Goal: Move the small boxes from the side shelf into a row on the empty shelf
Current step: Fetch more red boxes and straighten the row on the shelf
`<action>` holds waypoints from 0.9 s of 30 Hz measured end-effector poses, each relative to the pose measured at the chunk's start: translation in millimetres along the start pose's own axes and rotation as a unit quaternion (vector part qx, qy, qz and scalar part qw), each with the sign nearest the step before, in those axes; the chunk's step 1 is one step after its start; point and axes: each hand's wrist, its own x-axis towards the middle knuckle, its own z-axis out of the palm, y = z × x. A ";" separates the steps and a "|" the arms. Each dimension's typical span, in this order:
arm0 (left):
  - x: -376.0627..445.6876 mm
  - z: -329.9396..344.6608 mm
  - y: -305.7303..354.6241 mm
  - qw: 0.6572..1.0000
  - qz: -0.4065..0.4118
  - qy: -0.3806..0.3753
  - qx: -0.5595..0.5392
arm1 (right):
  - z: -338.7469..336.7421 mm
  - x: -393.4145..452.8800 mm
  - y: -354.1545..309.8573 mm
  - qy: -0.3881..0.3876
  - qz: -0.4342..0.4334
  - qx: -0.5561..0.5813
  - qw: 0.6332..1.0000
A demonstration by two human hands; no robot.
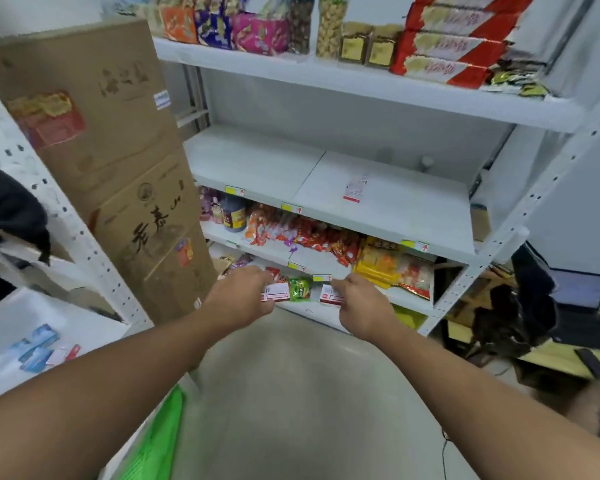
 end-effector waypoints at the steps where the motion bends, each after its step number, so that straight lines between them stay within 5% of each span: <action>1: 10.9 2.4 10.6 1.000 0.008 0.003 0.004 | -3.3 1.8 11.8 0.002 0.002 0.002 1.000; 14: 114.9 30.3 88.2 0.999 0.027 -0.031 0.016 | -14.6 31.2 121.8 0.004 0.051 0.055 0.997; 27: 222.4 53.4 46.6 0.996 0.074 -0.034 -0.021 | -17.9 116.0 133.9 0.001 0.110 0.018 0.994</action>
